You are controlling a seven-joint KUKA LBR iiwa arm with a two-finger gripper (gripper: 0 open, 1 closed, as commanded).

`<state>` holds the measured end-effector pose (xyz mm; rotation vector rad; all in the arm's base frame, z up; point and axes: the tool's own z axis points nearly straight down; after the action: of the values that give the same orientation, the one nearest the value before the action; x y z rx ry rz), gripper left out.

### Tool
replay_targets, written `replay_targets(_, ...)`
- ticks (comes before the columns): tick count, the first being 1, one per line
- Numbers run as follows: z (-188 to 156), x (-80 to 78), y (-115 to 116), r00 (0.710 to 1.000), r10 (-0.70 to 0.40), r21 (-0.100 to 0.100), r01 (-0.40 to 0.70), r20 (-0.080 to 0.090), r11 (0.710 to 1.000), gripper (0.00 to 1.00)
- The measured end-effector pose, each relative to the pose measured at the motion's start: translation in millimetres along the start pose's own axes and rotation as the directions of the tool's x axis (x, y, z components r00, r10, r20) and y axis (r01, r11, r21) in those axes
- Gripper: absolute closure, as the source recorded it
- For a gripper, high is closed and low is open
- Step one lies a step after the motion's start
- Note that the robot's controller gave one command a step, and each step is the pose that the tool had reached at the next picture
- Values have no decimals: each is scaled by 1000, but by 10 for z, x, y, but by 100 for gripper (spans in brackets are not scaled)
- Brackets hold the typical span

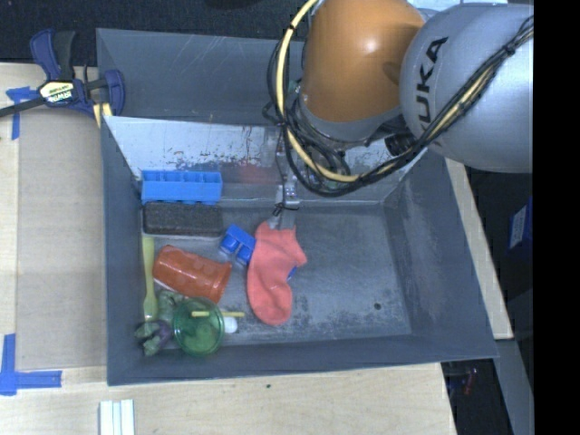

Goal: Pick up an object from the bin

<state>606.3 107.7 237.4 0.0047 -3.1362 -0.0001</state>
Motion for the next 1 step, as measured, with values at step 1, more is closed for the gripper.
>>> replay_targets(1,-55,-13,-7,1000,2,-1,-2,9,1000,0)
